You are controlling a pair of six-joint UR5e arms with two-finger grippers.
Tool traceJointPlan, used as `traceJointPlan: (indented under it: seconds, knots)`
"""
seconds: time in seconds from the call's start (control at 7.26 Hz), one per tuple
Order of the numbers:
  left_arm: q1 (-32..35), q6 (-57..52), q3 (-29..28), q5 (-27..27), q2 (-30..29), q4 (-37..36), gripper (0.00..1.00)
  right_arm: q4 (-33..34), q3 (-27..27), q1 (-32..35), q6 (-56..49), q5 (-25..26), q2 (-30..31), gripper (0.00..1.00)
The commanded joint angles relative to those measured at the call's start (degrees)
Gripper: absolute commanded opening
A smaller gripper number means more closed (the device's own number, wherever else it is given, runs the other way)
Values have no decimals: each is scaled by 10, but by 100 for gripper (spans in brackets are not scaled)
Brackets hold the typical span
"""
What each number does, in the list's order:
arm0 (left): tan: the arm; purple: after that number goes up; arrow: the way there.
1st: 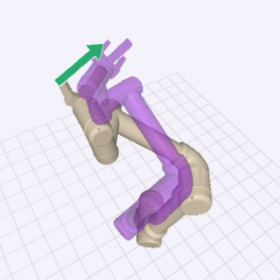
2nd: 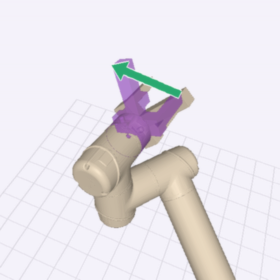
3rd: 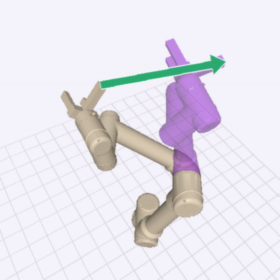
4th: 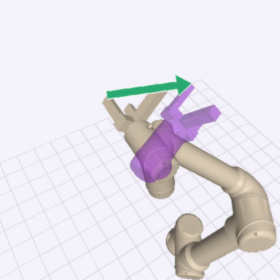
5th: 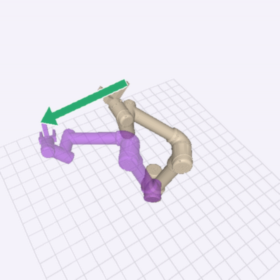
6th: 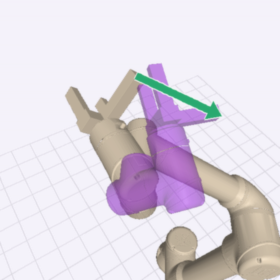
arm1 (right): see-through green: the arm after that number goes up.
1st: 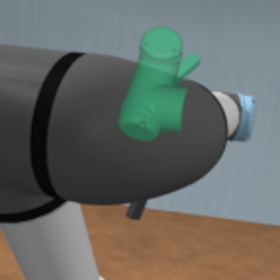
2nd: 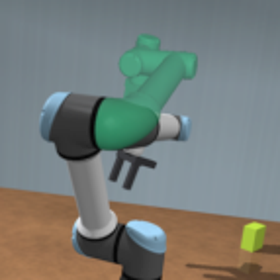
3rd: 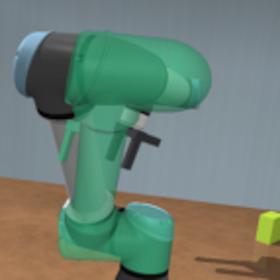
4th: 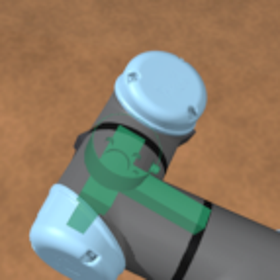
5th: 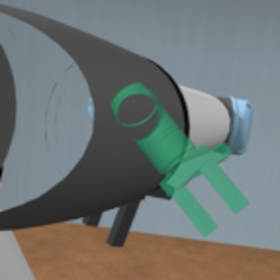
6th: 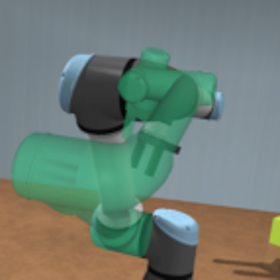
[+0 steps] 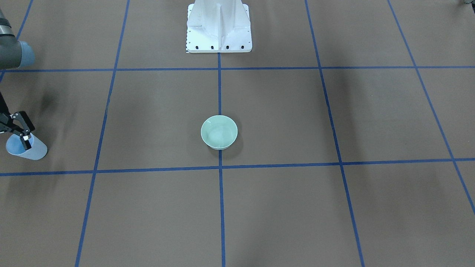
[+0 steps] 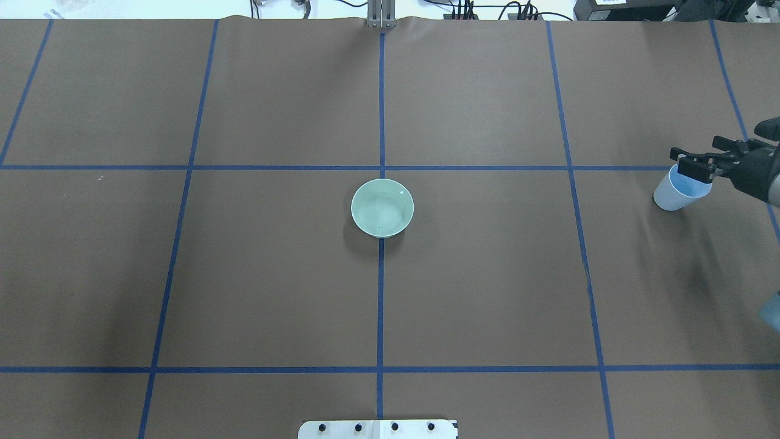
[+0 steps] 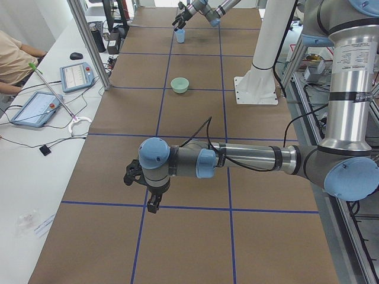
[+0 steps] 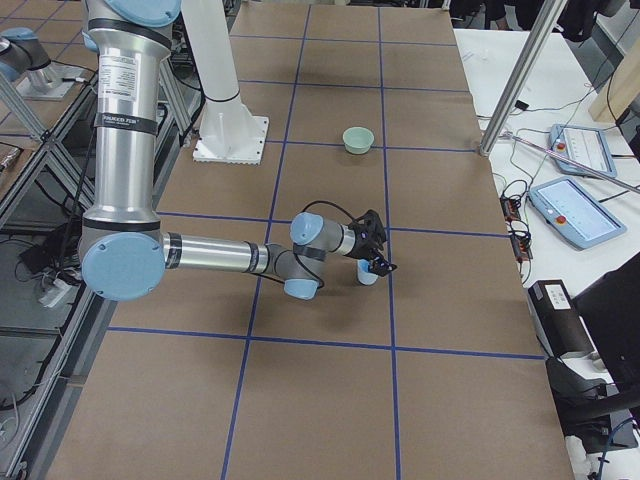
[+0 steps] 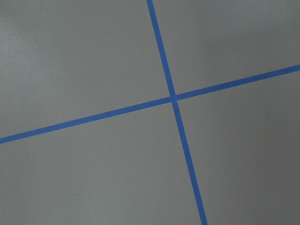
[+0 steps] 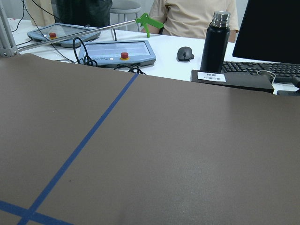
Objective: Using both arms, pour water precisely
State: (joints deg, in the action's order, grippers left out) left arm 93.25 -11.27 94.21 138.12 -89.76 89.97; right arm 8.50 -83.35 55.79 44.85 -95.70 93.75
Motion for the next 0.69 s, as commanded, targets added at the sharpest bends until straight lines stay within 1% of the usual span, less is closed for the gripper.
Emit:
traceJointPlan:
  seconds: [0.0,0.14,0.28,0.41,0.55]
  knots:
    - [-1,99,40,43,-9,0,100,81,-1,111,-18,-194,-39,99]
    - [-20,136,65,42,-11,0,100,123,-1,140,-55,-234,-41,99]
    - [-32,168,88,42,-14,0,100,162,-1,155,-90,-252,-46,99]
    - [-43,178,113,43,-18,-1,100,214,-2,178,-117,-285,-51,99]
    - [-63,224,126,40,-31,-1,100,243,-3,195,-141,-290,-48,99]
